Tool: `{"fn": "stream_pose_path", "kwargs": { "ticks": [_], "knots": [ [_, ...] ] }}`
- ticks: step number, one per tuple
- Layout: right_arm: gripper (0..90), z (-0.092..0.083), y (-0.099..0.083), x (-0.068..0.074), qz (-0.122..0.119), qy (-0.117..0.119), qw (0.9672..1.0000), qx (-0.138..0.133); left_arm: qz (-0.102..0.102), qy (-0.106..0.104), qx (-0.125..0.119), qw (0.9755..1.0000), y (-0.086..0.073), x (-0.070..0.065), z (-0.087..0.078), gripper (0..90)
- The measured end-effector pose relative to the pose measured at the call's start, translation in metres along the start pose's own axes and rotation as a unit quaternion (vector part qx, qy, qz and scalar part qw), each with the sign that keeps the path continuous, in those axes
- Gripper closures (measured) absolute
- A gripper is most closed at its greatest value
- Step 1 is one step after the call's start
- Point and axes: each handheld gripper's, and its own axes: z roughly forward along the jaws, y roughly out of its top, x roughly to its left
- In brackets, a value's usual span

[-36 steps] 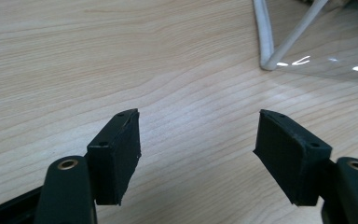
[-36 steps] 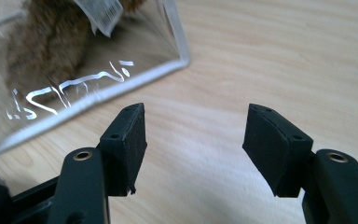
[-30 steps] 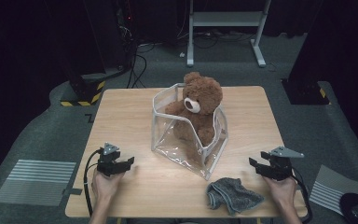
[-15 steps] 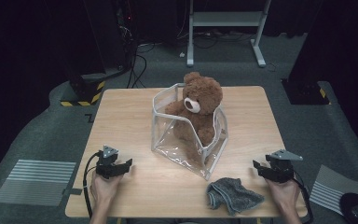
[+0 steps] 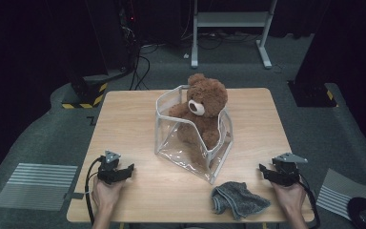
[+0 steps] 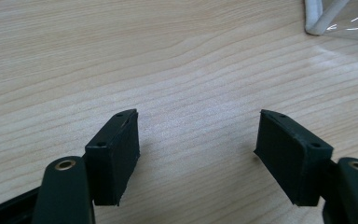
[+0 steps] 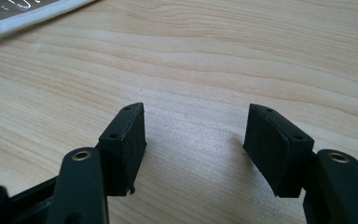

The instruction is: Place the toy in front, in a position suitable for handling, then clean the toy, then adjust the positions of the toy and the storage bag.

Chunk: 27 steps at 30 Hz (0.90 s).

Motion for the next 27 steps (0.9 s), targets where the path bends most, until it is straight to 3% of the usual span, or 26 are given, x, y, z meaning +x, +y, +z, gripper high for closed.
{"fn": "stream_pose_path", "kwargs": {
  "ticks": [14,27],
  "knots": [
    [37.8,-0.0014,-0.0016,-0.0014,-0.003,-0.006,1.0000,-0.001,0.012,0.013,0.001,0.9998,-0.0006,-0.0036,0.0016,29.6],
    [37.2,0.0006,-0.0040,-0.0051,0.002,-0.009,0.9999,-0.004,0.005,0.015,-0.006,0.9999,-0.0008,-0.0023,0.0041,28.6]
  ]
}}
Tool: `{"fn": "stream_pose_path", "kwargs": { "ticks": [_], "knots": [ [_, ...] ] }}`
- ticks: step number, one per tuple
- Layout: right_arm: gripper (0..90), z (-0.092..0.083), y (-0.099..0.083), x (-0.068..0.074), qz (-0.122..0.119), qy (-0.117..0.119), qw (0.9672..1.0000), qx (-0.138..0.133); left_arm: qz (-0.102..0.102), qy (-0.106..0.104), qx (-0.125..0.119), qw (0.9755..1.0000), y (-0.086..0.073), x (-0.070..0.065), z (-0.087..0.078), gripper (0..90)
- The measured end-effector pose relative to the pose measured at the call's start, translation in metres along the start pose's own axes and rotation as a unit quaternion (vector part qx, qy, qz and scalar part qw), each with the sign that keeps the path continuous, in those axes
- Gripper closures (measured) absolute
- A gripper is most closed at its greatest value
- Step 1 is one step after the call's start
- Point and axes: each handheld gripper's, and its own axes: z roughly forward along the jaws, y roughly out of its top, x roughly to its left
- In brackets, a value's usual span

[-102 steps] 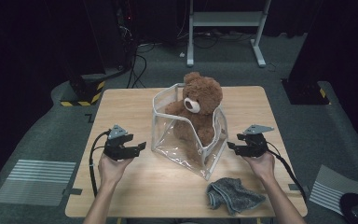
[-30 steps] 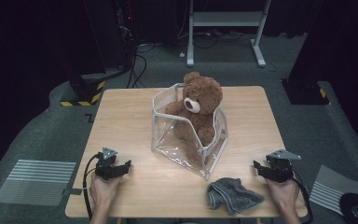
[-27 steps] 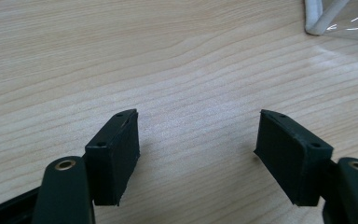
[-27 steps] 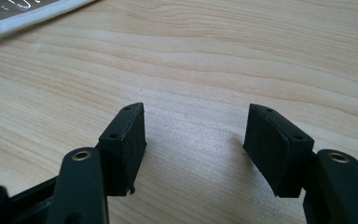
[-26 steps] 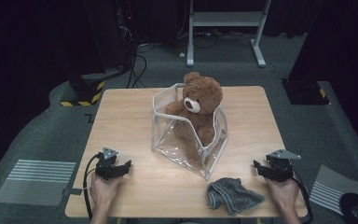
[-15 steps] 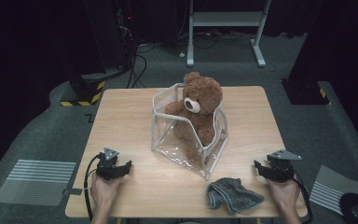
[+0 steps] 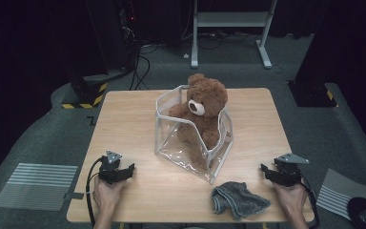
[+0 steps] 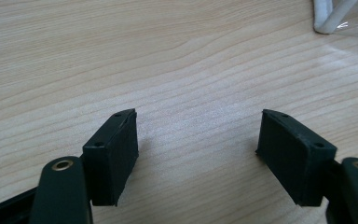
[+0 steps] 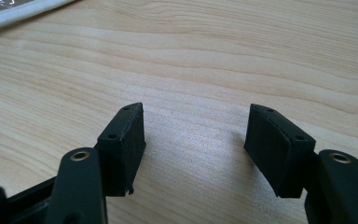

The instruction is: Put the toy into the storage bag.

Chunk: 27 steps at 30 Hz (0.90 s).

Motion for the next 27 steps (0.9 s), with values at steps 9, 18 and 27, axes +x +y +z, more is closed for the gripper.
{"fn": "stream_pose_path", "kwargs": {
  "ticks": [9,18,27],
  "knots": [
    [33.5,0.0015,0.0010,-0.0047,0.003,0.004,1.0000,0.003,-0.018,-0.008,-0.024,0.9995,-0.0070,0.0019,0.0014,26.6],
    [30.0,0.0024,0.0014,-0.0063,-0.001,0.008,1.0000,0.005,-0.019,-0.006,-0.023,0.9995,-0.0072,0.0015,0.0016,23.7],
    [29.4,0.0025,0.0015,-0.0066,0.000,0.008,1.0000,0.006,-0.022,-0.007,-0.023,0.9995,-0.0075,0.0020,0.0014,22.8]
  ]
}}
